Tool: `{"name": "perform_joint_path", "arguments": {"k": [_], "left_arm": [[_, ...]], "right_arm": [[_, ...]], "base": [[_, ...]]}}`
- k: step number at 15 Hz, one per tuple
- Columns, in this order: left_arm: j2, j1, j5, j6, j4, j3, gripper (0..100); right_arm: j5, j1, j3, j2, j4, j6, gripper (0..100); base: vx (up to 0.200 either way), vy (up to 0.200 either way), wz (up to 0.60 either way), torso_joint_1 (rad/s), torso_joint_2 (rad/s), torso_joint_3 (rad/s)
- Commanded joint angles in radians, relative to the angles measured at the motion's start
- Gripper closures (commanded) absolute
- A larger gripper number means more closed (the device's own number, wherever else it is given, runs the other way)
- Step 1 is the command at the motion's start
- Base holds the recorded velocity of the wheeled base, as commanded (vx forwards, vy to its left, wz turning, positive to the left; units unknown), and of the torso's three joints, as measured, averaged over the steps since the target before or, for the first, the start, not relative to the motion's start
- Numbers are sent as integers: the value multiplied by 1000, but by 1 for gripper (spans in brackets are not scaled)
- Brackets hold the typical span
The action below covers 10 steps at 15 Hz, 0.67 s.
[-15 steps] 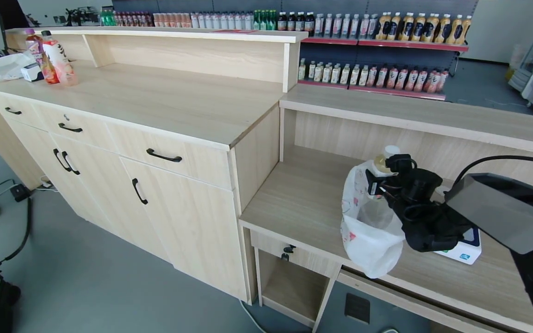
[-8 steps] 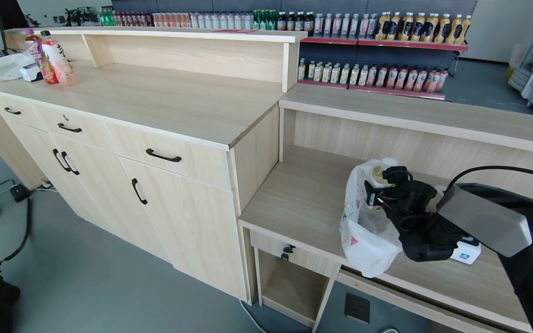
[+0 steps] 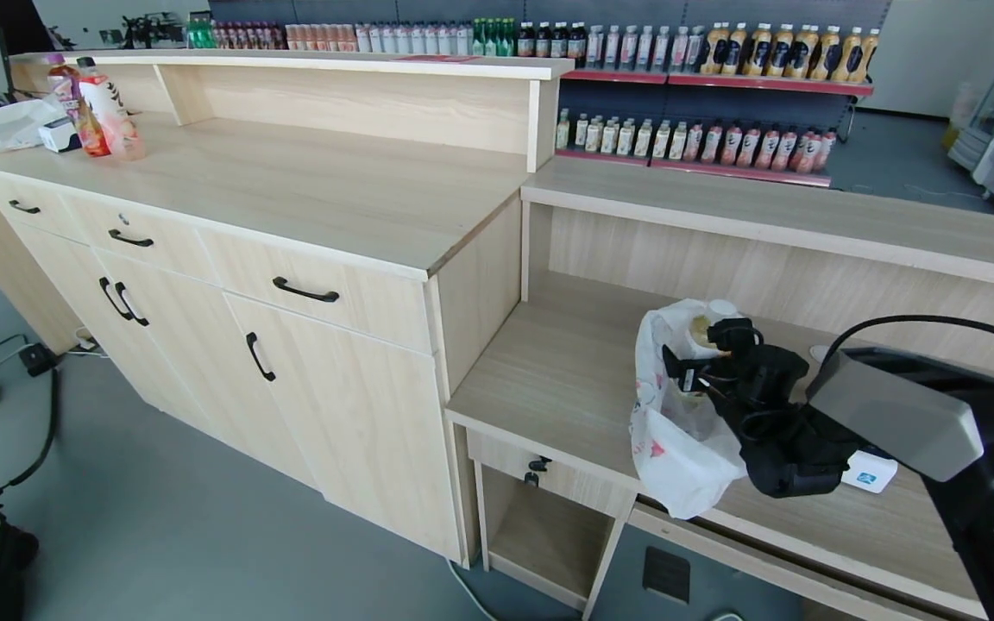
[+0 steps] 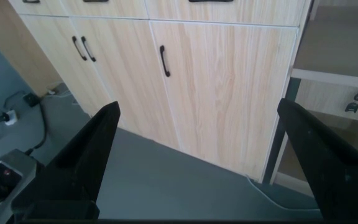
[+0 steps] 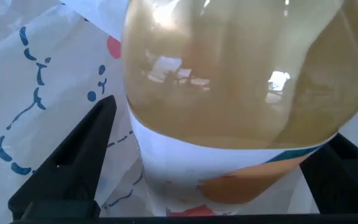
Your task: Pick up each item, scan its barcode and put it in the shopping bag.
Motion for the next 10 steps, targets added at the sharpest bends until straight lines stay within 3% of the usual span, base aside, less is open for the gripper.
{"name": "perform_joint_path", "arguments": {"k": [1,3,5,8,10], "left_arm": [[0,0,1,0,0,0,0],[0,0,1,-1,0,0,0],[0,0,1,0,0,0,0],[0,0,1,-1,0,0,0],[0,0,1,0,0,0,0]], "right_arm": [[-2,-3,1,-107,2,-4,0],[-5,-6,97,-316,12,-64,0],[-2,-52,349,-561,44,-164,0],[-5,-195,714,-958,174,-222,0],[-6,-353,775,-1149,367,-236,0]], "base": [[0,0,0,0,0,0],[0,0,0,0,0,0],[0,0,0,0,0,0],[0,0,0,0,0,0],[0,0,-600,0,2,2]]}}
